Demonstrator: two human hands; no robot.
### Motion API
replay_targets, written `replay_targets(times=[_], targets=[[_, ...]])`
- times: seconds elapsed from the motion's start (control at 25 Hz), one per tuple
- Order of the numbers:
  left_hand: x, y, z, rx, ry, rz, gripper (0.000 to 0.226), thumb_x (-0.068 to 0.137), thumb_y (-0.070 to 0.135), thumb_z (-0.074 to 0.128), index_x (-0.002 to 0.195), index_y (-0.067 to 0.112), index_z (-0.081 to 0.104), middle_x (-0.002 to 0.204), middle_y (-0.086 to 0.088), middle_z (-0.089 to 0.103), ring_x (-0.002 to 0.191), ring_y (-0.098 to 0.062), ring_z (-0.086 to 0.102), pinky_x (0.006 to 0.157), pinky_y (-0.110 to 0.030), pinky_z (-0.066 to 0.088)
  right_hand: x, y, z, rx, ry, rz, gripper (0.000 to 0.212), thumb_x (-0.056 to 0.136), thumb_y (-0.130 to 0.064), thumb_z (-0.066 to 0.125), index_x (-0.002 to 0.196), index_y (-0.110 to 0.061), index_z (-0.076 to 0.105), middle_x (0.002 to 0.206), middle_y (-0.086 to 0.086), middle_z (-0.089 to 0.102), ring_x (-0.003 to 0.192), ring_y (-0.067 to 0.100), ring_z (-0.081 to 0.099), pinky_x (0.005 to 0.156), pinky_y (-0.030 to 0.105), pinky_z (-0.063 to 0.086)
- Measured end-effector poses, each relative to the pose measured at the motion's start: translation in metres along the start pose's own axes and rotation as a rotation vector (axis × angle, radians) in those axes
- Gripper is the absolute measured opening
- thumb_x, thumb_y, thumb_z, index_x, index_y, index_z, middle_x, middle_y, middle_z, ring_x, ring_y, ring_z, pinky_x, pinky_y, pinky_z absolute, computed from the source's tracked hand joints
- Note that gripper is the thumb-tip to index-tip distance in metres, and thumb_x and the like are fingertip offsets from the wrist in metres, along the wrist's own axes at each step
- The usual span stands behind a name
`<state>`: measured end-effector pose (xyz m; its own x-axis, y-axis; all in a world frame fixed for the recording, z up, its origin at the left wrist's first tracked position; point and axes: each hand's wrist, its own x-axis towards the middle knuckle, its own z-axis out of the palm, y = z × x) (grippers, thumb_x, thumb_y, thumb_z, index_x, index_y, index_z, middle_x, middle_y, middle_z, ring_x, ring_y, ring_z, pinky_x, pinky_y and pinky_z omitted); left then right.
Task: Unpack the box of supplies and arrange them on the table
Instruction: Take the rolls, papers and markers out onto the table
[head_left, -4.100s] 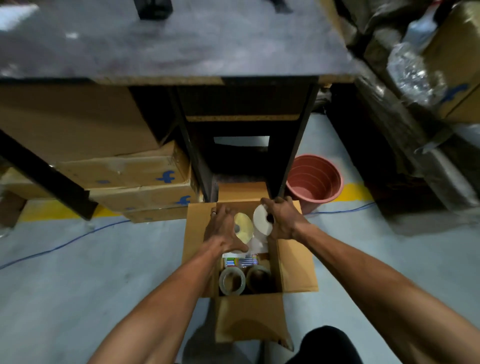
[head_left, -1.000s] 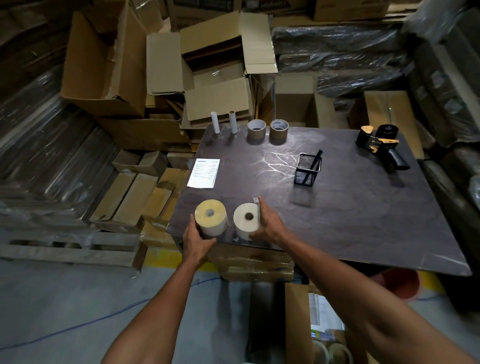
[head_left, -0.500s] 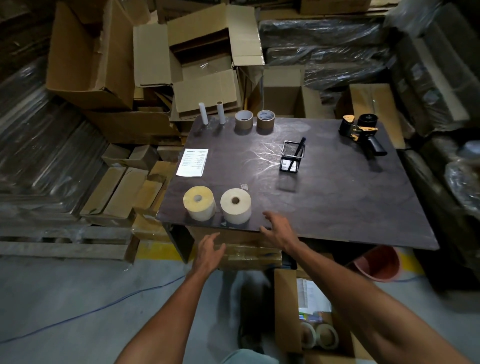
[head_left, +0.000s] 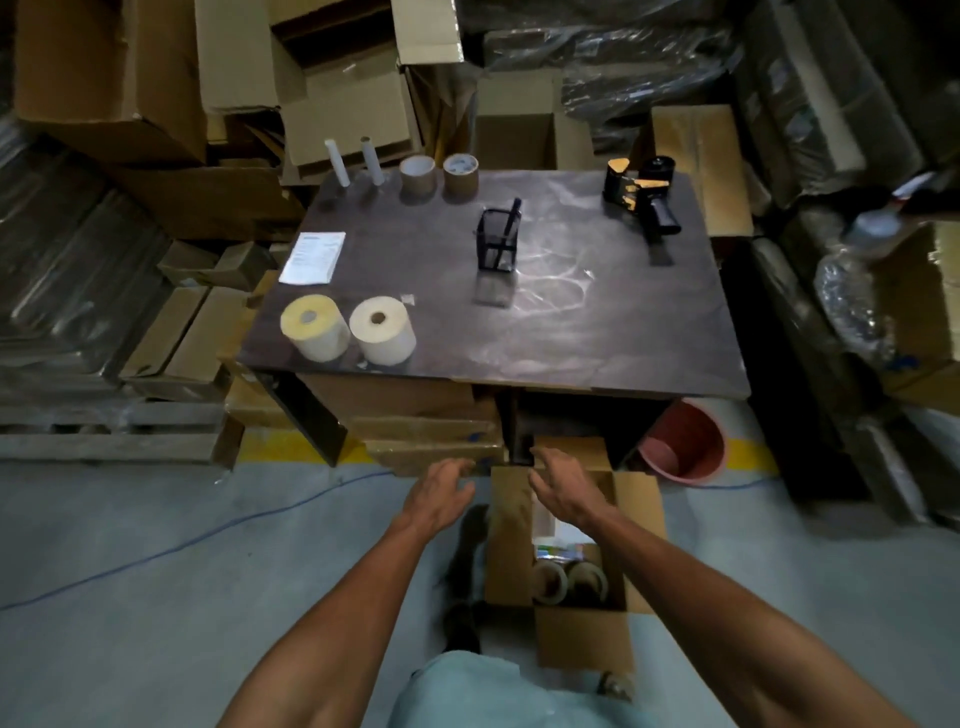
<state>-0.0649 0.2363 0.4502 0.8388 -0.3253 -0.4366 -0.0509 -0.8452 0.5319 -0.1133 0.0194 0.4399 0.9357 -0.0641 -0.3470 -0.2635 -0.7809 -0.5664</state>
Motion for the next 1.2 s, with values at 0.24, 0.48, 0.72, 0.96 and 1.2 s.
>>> replay_targets(times=[0.24, 0.48, 0.72, 0.96, 1.2], targets=[[-0.054, 0.062, 0.128, 0.050, -0.131, -0.022, 0.046, 0.094, 0.033, 0.053, 0.137, 0.018, 0.052, 0.138, -0.007, 0.054, 0.129, -0.025, 0.048, 0.107, -0.035, 0.040, -0.087, 0.125, 0.001, 0.001, -0.051, 0.104, 0.050, 0.096, -0.031, 0.054, 0.142, -0.010, 0.048, 0.141, 0.013, 0.055, 0.129, 0.030, 0.052, 0.105, 0.035, 0.042], [-0.062, 0.093, 0.209, 0.024, -0.156, -0.001, 0.045, 0.088, 0.034, 0.059, 0.130, 0.018, 0.058, 0.133, -0.005, 0.059, 0.123, -0.023, 0.054, 0.102, -0.032, 0.045, -0.129, 0.202, 0.021, 0.031, -0.082, 0.188, 0.035, 0.091, -0.025, 0.058, 0.123, -0.011, 0.060, 0.121, 0.015, 0.066, 0.110, 0.035, 0.062, 0.090, 0.037, 0.050], [-0.025, 0.055, 0.291, 0.036, -0.174, 0.052, 0.040, 0.088, 0.031, 0.061, 0.126, 0.019, 0.062, 0.125, -0.007, 0.063, 0.114, -0.025, 0.060, 0.094, -0.035, 0.050, -0.111, 0.264, 0.081, 0.024, -0.086, 0.249, 0.051, 0.093, -0.025, 0.059, 0.139, -0.006, 0.049, 0.134, 0.020, 0.059, 0.121, 0.037, 0.055, 0.101, 0.039, 0.045], [0.039, -0.019, 0.393, 0.051, -0.178, 0.032, 0.042, 0.085, 0.025, 0.063, 0.125, 0.013, 0.062, 0.126, -0.014, 0.062, 0.115, -0.032, 0.059, 0.096, -0.036, 0.049, -0.045, 0.327, 0.191, 0.000, -0.158, 0.302, 0.040, 0.086, -0.024, 0.064, 0.123, -0.008, 0.061, 0.116, 0.018, 0.067, 0.106, 0.036, 0.064, 0.086, 0.034, 0.050], [0.137, -0.100, 0.493, 0.107, -0.201, -0.013, 0.057, 0.084, 0.027, 0.065, 0.137, 0.013, 0.049, 0.140, -0.013, 0.046, 0.132, -0.031, 0.045, 0.106, -0.035, 0.041, 0.046, 0.397, 0.297, -0.113, -0.212, 0.308, 0.052, 0.092, -0.020, 0.062, 0.139, -0.007, 0.046, 0.141, 0.019, 0.050, 0.129, 0.034, 0.049, 0.106, 0.035, 0.042]])
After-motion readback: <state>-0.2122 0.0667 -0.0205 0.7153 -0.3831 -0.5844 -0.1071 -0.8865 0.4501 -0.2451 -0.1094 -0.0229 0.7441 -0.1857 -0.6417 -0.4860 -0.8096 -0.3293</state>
